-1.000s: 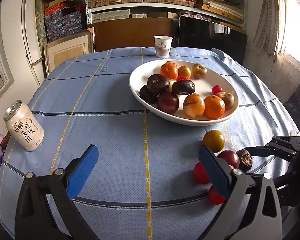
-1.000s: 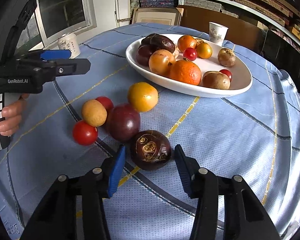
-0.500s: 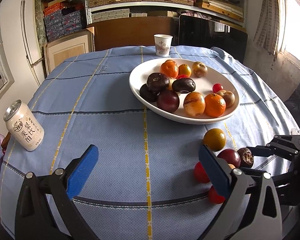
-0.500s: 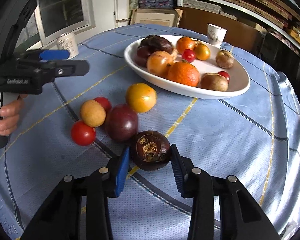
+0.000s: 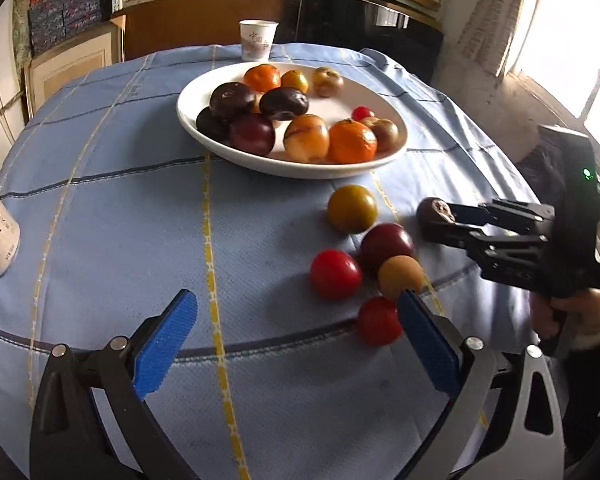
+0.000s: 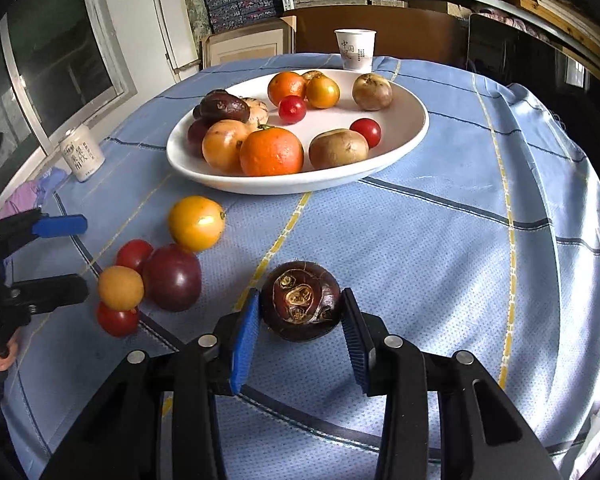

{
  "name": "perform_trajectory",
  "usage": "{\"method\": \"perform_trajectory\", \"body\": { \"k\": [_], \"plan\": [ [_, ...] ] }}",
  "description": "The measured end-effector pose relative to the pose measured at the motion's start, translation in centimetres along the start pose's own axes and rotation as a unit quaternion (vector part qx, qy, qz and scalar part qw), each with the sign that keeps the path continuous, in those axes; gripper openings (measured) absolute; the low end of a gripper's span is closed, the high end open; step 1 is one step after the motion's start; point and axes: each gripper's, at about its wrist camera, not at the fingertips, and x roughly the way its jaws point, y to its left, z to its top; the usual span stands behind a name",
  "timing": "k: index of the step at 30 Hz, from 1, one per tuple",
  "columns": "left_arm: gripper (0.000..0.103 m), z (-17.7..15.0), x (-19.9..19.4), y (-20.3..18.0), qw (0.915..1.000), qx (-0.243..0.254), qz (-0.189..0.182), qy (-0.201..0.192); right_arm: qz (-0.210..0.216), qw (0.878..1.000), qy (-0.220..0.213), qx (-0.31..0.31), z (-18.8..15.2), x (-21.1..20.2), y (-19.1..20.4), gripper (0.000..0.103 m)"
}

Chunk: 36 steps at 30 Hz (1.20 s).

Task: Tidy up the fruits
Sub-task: 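Grasp a red tomato with the left gripper while the right gripper holds the brown fruit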

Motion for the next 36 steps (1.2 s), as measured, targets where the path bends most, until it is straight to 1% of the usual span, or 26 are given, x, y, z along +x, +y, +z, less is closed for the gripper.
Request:
{"method": "perform_trajectory", "body": {
  "k": [2, 5, 6, 8, 9, 10, 11, 12, 13, 15, 17, 19, 21, 24, 28, 32, 33, 36],
  "plan": [
    [0.098, -0.5, -0.6, -0.3, 0.9999, 0.005, 0.002, -0.009, 0.0, 1.0, 0.0, 0.0, 0.0, 0.0, -0.1, 0.041],
    [0.098, -0.7, -1.3, -0.6, 0.9997, 0.007, -0.016, -0.017, -0.001, 1.0, 0.0, 0.0, 0.0, 0.0, -0.1, 0.041],
    [0.096, -0.9, -1.4, -0.8, 0.9996, 0.011, -0.02, -0.018, -0.002, 1.0, 0.0, -0.002, 0.0, 0.0, 0.0, 0.041],
    [0.086, -1.2, -1.2, -1.8, 0.9992, 0.027, -0.026, -0.011, -0.003, 1.0, 0.0, -0.003, 0.0, 0.0, -0.1, 0.041],
    [0.078, -1.4, -1.0, -2.2, 0.999, 0.036, -0.028, -0.004, -0.004, 1.0, 0.0, -0.004, 0.0, 0.0, 0.0, 0.041],
    [0.069, -1.5, -0.6, -2.8, 0.9986, 0.046, -0.026, 0.003, -0.004, 1.0, 0.0, -0.004, -0.1, 0.0, 0.0, 0.041],
    [0.067, -1.7, -0.2, -3.3, 0.9982, 0.056, -0.02, 0.008, -0.005, 1.0, 0.0, -0.004, -0.1, 0.0, 0.0, 0.041],
    [0.058, -1.8, 0.0, -3.6, 0.9979, 0.062, -0.016, 0.01, -0.005, 1.0, 0.0, -0.005, -0.1, 0.0, 0.0, 0.041],
    [0.052, -2.0, 0.3, -4.0, 0.9974, 0.069, -0.012, 0.015, -0.005, 1.0, 0.0, -0.005, -0.1, 0.0, 0.0, 0.041],
    [0.046, -2.1, 0.6, -4.2, 0.9971, 0.073, -0.009, 0.019, -0.007, 1.0, 0.0, -0.006, -0.1, 0.0, 0.1, 0.041],
    [0.045, -2.1, 0.7, -4.1, 0.9975, 0.067, -0.011, 0.019, -0.007, 1.0, 0.0, -0.007, -0.1, 0.0, 0.1, 0.041],
    [0.041, -2.0, 0.5, -3.9, 0.9979, 0.06, -0.018, 0.015, -0.007, 1.0, 0.0, -0.006, -0.1, 0.0, 0.1, 0.041],
    [0.041, -1.9, 0.4, -4.0, 0.9981, 0.058, -0.019, 0.011, -0.009, 1.0, 0.0, -0.008, -0.1, 0.0, 0.1, 0.041],
    [0.033, -1.9, 0.5, -4.5, 0.9978, 0.063, -0.019, 0.01, -0.012, 1.0, 0.0, -0.011, -0.1, 0.0, 0.2, 0.041],
    [0.033, -1.6, 1.1, -5.2, 0.9975, 0.067, -0.011, 0.017, -0.011, 1.0, 0.0, -0.01, -0.1, 0.0, 0.2, 0.041],
    [0.033, -1.4, 1.6, -5.1, 0.9982, 0.055, -0.008, 0.024, -0.01, 1.0, 0.0, -0.01, -0.1, 0.0, 0.2, 0.041],
    [0.03, -1.4, 1.7, -4.9, 0.9982, 0.052, -0.005, 0.029, -0.01, 1.0, 0.0, -0.009, -0.1, 0.0, 0.2, 0.041],
    [0.03, -1.4, 1.8, -4.6, 0.9985, 0.043, -0.013, 0.03, -0.01, 1.0, 0.0, -0.009, -0.1, 0.0, 0.3, 0.041]
  ]
}}
